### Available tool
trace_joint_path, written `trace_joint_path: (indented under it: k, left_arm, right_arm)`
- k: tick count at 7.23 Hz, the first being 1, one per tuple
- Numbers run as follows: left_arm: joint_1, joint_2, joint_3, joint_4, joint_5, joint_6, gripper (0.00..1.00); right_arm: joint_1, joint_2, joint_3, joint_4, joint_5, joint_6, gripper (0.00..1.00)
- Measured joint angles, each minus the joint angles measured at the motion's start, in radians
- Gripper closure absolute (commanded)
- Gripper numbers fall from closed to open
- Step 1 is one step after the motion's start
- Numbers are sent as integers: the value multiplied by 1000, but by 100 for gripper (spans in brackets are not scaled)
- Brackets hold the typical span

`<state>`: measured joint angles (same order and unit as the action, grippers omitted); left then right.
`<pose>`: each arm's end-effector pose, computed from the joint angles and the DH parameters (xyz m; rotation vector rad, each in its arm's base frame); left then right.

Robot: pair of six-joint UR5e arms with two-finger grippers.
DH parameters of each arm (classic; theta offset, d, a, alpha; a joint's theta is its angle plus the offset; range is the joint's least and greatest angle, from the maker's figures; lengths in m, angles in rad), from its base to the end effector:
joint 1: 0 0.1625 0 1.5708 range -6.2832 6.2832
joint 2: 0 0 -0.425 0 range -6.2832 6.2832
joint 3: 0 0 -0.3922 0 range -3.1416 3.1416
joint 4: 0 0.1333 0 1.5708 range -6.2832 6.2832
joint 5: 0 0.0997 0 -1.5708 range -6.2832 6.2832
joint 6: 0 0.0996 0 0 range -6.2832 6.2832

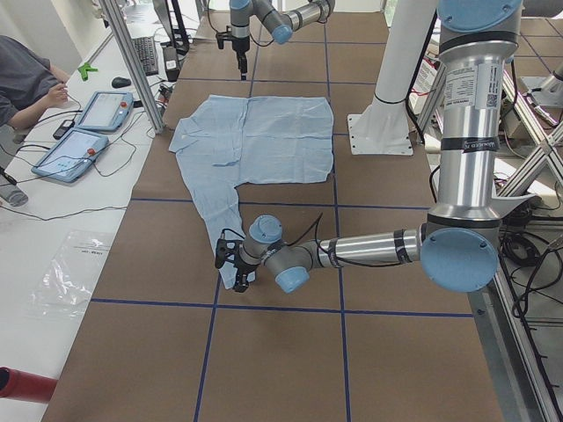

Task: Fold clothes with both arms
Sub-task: 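Move the left gripper to the other sleeve cuff while the right gripper withdraws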

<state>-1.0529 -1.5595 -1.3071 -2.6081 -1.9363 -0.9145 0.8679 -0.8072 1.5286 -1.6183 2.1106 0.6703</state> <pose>0.1671 -0.4906 0.6924 0.3408 0.7581 -0.2343 -0.4025 -0.6021 0.2150 0.1794 -0.8185 -0.2125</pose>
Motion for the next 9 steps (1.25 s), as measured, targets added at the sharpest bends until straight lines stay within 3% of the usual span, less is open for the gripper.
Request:
trace_joint_path:
  k: [3, 7, 8, 9]
  left_arm:
    - [0, -11, 28, 0, 8, 3, 32]
    - [5, -15, 30, 1, 8, 2, 48]
    - [9, -17, 31, 2, 8, 2, 54]
    - [13, -18, 31, 2, 8, 2, 66]
  right_arm:
    - [0, -5, 6, 3, -2, 0, 0]
    - [0, -18, 13, 3, -6, 0, 0]
    - [0, -19, 14, 3, -7, 0, 0]
    - [0, -19, 14, 3, -7, 0, 0]
